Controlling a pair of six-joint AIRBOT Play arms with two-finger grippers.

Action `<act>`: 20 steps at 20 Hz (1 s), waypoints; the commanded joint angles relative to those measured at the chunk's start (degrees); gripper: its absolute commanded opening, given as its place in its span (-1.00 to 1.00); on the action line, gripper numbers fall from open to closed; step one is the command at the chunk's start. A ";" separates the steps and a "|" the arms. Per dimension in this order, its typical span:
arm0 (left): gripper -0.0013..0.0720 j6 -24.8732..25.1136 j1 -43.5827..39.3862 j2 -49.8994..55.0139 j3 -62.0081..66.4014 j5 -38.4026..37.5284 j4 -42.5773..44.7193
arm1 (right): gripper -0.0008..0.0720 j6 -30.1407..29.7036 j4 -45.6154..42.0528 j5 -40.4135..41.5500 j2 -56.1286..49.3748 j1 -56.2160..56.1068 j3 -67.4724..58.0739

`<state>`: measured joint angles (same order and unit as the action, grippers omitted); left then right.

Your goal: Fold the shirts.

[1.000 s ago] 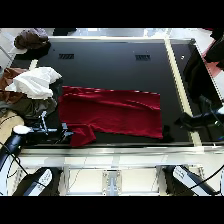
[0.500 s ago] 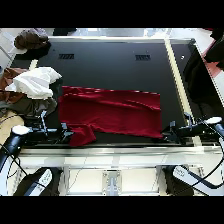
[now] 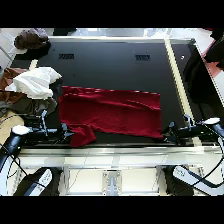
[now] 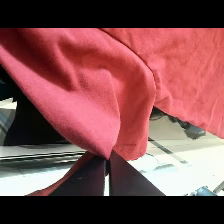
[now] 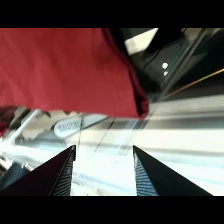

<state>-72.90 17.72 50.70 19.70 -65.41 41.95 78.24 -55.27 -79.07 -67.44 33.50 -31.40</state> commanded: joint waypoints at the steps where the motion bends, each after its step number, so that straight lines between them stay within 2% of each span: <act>1: -0.94 0.37 -0.02 -0.04 0.07 0.02 0.00 | 0.14 0.35 -0.20 1.86 -1.22 -0.04 0.02; 5: -0.94 0.33 -0.02 -0.04 0.07 0.02 -0.02 | 0.14 -0.68 0.02 2.16 -5.18 -2.12 0.02; 9: -0.94 0.28 -0.02 -0.04 0.07 0.00 -0.02 | 0.13 -0.90 0.57 6.43 -6.34 -3.96 0.02; 10: -0.94 0.28 -0.02 -0.04 0.07 0.02 -0.02 | -0.05 -1.14 1.25 7.28 -6.38 -3.96 0.00; 11: -0.94 0.28 -0.02 -0.04 0.07 0.02 -0.02 | -0.36 -1.51 1.68 7.78 -6.38 -3.96 0.00; 12: -0.94 0.28 -0.02 -0.04 0.07 0.02 -0.02 | -0.50 -2.58 2.23 7.93 -6.38 -3.96 0.00; 15: -0.94 0.31 0.00 -0.04 0.07 0.04 -0.02 | -0.53 -2.95 2.62 8.00 -6.38 -3.96 0.00; 16: -0.94 0.31 0.00 -0.04 0.07 0.04 -0.02 | -0.78 -2.97 2.64 7.98 -6.38 -3.96 0.00; 17: -0.94 0.31 -0.02 -0.04 0.07 0.02 -0.02 | -0.94 -3.48 2.78 7.91 -6.38 -3.96 0.00; 20: -0.94 0.33 0.00 -0.33 0.13 0.02 -0.02 | -0.95 -8.59 6.19 6.49 -6.12 -3.96 -0.31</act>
<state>-72.62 17.72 50.59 19.75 -65.41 41.93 73.23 -51.77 -71.72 -73.73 29.61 -31.48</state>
